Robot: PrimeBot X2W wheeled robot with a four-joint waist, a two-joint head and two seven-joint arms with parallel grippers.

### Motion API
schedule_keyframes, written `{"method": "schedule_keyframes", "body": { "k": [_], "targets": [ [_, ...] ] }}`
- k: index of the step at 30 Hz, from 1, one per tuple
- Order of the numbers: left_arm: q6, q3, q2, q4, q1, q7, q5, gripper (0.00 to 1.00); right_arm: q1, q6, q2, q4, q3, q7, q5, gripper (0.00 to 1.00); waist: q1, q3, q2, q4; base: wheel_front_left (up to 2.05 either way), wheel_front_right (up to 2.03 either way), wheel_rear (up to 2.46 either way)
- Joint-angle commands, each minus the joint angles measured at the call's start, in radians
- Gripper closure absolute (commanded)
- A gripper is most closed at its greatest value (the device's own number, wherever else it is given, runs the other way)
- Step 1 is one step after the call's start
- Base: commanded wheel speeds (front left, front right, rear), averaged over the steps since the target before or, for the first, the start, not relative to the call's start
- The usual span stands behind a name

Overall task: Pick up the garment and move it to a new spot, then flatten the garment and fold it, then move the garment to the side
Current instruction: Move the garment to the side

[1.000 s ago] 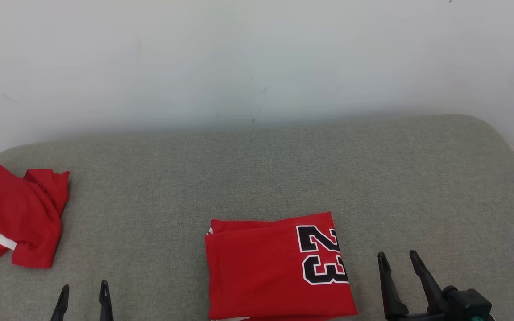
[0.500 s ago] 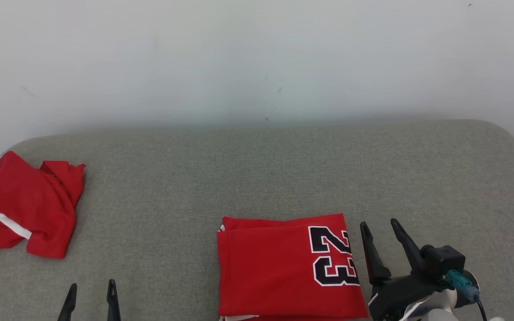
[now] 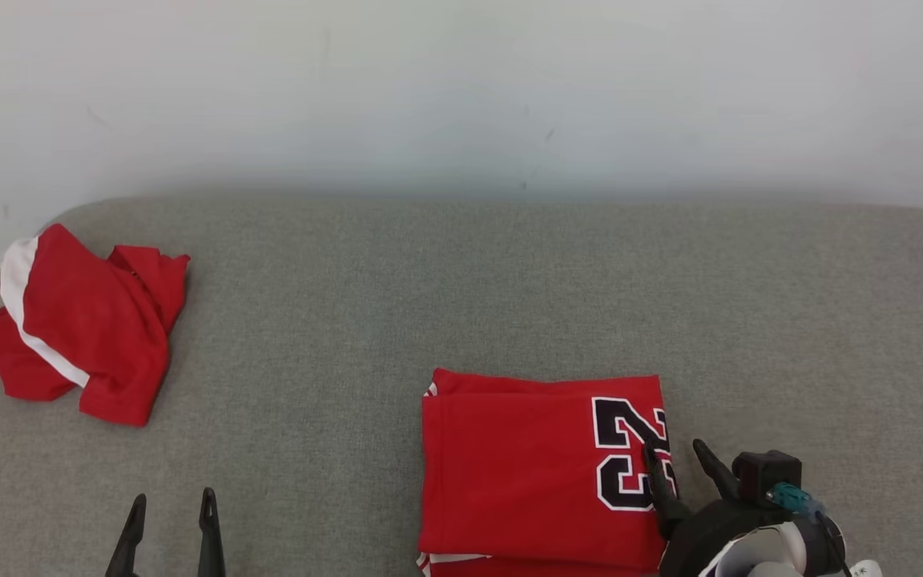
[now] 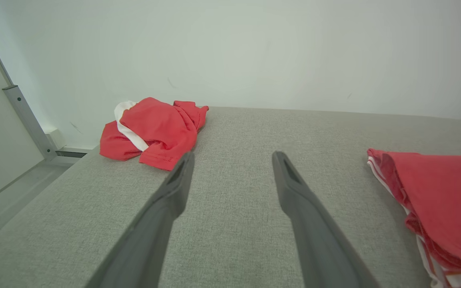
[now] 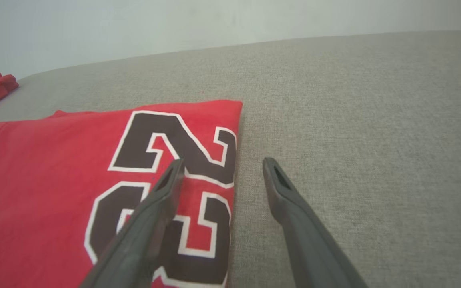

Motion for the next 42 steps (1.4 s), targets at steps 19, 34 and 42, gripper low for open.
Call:
{"method": "schedule_keyframes", "body": {
  "k": [19, 34, 42],
  "targets": [
    [-0.005, 0.006, -0.005, 0.005, -0.058, -0.003, -0.011, 0.0, -0.131, -0.003, 0.013, 0.21, 0.075, -0.016, 0.072, 1.0, -0.0001, 0.08, 0.0, -0.005, 0.0, 0.0, 0.0],
    [-0.015, -0.014, -0.01, -0.056, -0.168, -0.003, -0.04, 0.0, -0.428, -0.003, -0.179, 0.126, 0.143, 0.003, 0.064, 1.0, -0.0001, 0.295, 0.0, -0.051, 0.0, 0.0, 0.0],
    [-0.022, -0.031, -0.01, -0.122, -0.248, -0.003, -0.032, 0.0, -0.563, -0.003, -0.357, 0.052, 0.118, 0.051, 0.049, 1.0, -0.0001, 0.432, 0.0, -0.087, 0.0, 0.0, 0.0]
  ]
}}
